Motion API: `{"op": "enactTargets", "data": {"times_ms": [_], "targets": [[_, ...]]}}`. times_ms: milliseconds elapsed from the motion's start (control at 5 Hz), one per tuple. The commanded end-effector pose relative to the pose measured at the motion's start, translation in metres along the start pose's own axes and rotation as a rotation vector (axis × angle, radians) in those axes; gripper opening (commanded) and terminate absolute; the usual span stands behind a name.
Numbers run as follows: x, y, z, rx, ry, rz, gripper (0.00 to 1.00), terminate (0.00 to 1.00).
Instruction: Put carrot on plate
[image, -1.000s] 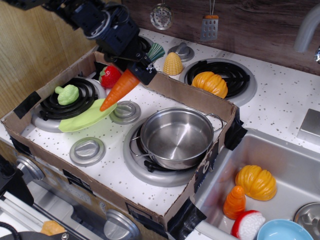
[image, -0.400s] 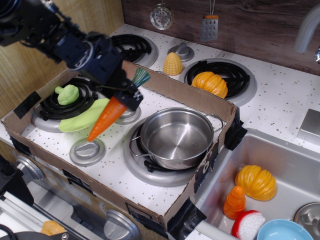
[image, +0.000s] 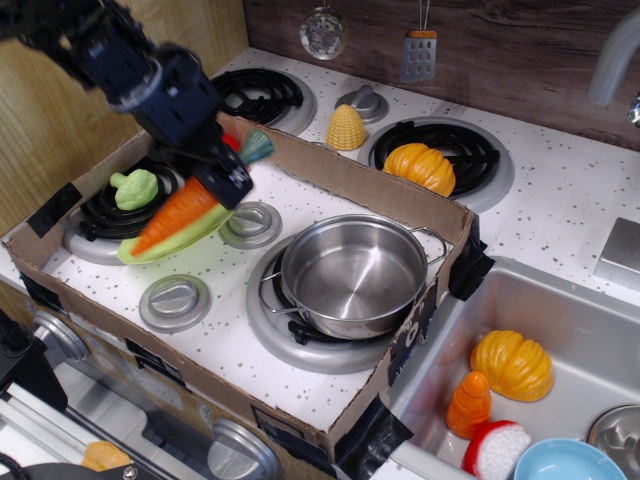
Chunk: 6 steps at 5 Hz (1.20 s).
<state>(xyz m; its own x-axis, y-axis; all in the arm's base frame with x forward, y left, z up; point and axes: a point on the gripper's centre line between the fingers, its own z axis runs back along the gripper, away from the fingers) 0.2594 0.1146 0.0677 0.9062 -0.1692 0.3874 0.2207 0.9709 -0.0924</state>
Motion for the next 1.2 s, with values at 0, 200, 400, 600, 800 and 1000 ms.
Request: {"op": "enactTargets", "data": {"times_ms": [0, 200, 400, 600, 800, 1000], "targets": [[0.001, 0.029, -0.002, 0.018, -0.024, -0.075, 0.0, 0.0], [-0.007, 0.017, -0.017, 0.024, -0.065, -0.009, 0.0, 0.0], [-0.013, 0.007, -0.021, 0.059, -0.088, 0.032, 1.0, 0.0], [-0.011, 0.001, -0.021, 0.075, -0.103, 0.06, 1.0, 0.0], [-0.007, -0.001, -0.02, 0.097, -0.12, 0.069, 1.0, 0.0], [-0.002, -0.003, -0.013, 0.119, -0.12, 0.078, 1.0, 0.0]]}}
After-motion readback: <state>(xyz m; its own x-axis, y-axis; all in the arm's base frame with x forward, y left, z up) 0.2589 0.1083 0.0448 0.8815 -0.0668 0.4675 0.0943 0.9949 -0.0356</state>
